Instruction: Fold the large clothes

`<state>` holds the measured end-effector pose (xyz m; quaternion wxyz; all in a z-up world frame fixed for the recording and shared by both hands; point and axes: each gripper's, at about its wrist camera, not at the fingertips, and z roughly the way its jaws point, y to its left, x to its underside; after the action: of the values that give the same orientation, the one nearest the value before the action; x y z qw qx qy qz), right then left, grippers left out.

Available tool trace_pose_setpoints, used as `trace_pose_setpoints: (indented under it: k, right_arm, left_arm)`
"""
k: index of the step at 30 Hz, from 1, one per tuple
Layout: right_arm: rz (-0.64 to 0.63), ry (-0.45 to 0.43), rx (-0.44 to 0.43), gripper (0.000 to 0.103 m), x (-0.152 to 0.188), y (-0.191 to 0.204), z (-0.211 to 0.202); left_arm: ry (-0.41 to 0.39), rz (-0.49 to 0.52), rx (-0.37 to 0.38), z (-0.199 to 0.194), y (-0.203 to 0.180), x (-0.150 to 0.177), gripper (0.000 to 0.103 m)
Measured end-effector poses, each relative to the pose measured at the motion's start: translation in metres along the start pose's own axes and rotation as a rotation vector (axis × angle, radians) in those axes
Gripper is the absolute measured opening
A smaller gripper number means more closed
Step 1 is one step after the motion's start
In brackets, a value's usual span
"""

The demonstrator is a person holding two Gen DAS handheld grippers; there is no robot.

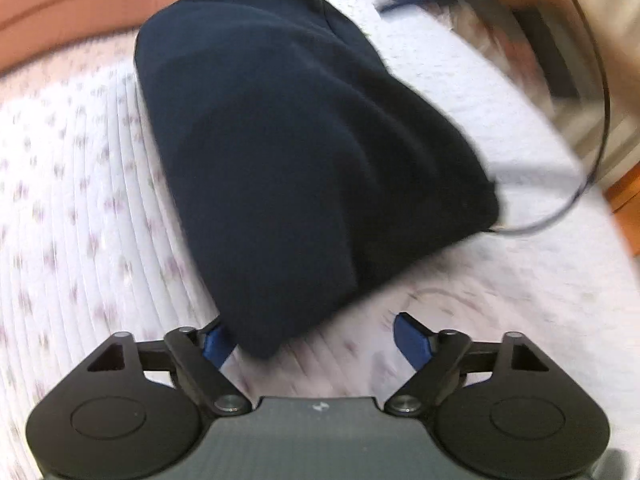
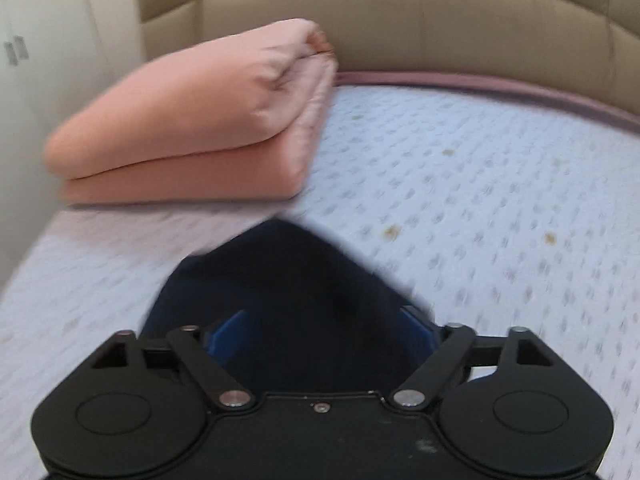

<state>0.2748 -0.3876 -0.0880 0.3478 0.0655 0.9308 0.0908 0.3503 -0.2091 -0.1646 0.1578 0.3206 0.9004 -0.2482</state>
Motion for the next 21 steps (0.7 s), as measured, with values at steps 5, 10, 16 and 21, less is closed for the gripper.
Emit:
trace_pose_setpoints:
  k: [5,10,16,21]
  right_arm:
    - [0.131,0.047,-0.136,0.103,0.073,-0.024,-0.031]
    - [-0.081,0.262,0.065,0.103,0.144,-0.025,-0.001]
    - [-0.006,0.243,0.04,0.103,0.123,-0.035,-0.038]
    - [0.03,0.099,-0.181,0.103,0.083,-0.034,-0.05]
  left_arm:
    - [-0.079,-0.169,0.055,-0.043,0.031,0.01,0.101]
    - [-0.093,-0.249,-0.082,-0.041,0.058,-0.012,0.095]
    - [-0.125,-0.141,-0.111,-0.05,0.051,-0.039,0.102]
    - [-0.126,-0.17,-0.113,-0.034,0.053,-0.086,0.103]
